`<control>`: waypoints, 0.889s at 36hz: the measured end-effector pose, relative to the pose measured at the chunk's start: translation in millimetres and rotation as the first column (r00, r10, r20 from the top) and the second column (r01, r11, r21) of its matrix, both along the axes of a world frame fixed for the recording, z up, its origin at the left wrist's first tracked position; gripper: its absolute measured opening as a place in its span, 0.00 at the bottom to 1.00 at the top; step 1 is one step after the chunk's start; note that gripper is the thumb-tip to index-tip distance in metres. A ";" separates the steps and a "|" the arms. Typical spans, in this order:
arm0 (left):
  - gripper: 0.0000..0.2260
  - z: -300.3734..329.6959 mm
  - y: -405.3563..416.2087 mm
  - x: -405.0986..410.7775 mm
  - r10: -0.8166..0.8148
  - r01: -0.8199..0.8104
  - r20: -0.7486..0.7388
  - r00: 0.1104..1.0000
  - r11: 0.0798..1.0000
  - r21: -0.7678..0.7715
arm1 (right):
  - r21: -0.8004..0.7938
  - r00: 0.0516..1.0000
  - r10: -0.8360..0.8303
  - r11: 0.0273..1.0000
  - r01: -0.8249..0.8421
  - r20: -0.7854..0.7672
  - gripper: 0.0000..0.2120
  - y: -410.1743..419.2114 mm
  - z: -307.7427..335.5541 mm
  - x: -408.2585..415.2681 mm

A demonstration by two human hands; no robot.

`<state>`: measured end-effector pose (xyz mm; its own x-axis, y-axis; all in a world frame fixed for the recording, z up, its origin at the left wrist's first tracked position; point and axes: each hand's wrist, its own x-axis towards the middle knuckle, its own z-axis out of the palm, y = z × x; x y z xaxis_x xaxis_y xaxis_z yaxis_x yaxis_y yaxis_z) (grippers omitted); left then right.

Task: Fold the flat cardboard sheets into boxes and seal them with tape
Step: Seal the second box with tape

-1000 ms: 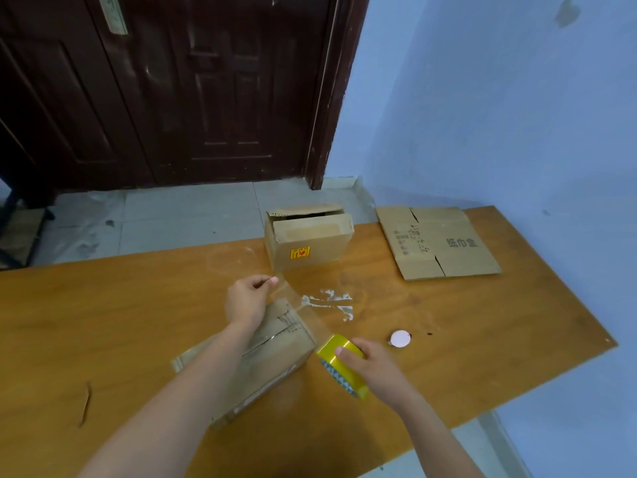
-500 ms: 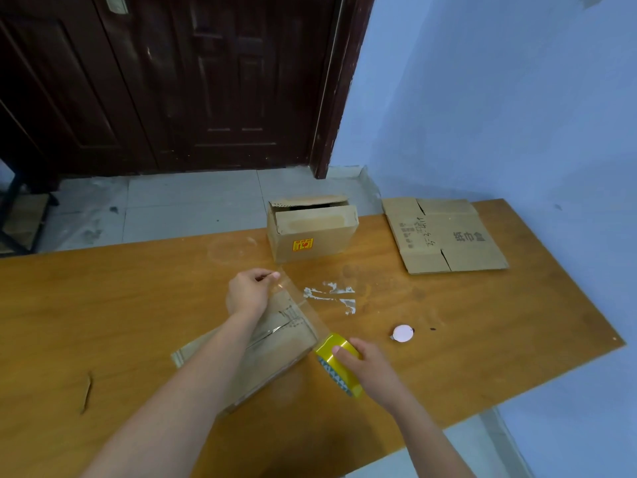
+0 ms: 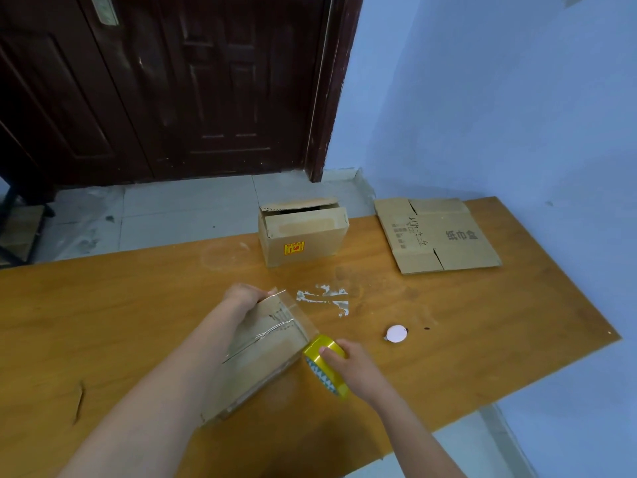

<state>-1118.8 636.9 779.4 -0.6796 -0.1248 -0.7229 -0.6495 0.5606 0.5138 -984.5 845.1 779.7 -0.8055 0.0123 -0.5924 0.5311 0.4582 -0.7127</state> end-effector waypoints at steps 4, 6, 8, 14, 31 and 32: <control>0.15 -1.2 -0.6 -4.7 -0.050 0.052 0.111 0.993 0.998 -0.022 | -0.013 0.999 0.041 0.999 -0.041 0.008 0.26 1.7 4.6 -4.9; 0.17 -0.8 -0.7 -5.0 -0.068 0.075 0.130 0.989 0.996 -0.055 | -0.025 0.999 0.032 0.999 -0.032 0.004 0.26 1.3 3.2 -3.8; 0.15 -3.4 -1.8 -5.9 -0.086 0.099 0.133 0.987 0.991 -0.093 | -0.023 1.000 0.013 1.000 -0.013 -0.003 0.33 1.6 2.8 -3.4; 0.11 -8.4 -1.5 -1.3 -0.035 0.046 0.113 0.993 0.995 -0.090 | -0.048 1.000 -0.002 0.999 0.002 -0.016 0.25 -3.1 3.4 0.1; 0.07 8.0 27.2 84.6 -0.203 -0.037 -0.803 0.561 0.963 -0.269 | -0.432 0.997 0.027 0.900 -0.053 -0.068 0.07 -3.3 -8.5 11.5; 0.12 1.5 28.8 94.1 -0.263 0.001 -0.787 0.558 0.949 -0.316 | -0.446 0.997 0.041 0.892 -0.067 -0.068 0.08 -4.3 -7.4 8.7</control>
<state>-1024.7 665.7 780.9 -0.9792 -0.0666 0.1919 0.0649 0.7925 0.6064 -975.8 840.8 772.3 -0.8292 -0.2879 -0.4791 0.4683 0.1101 -0.8767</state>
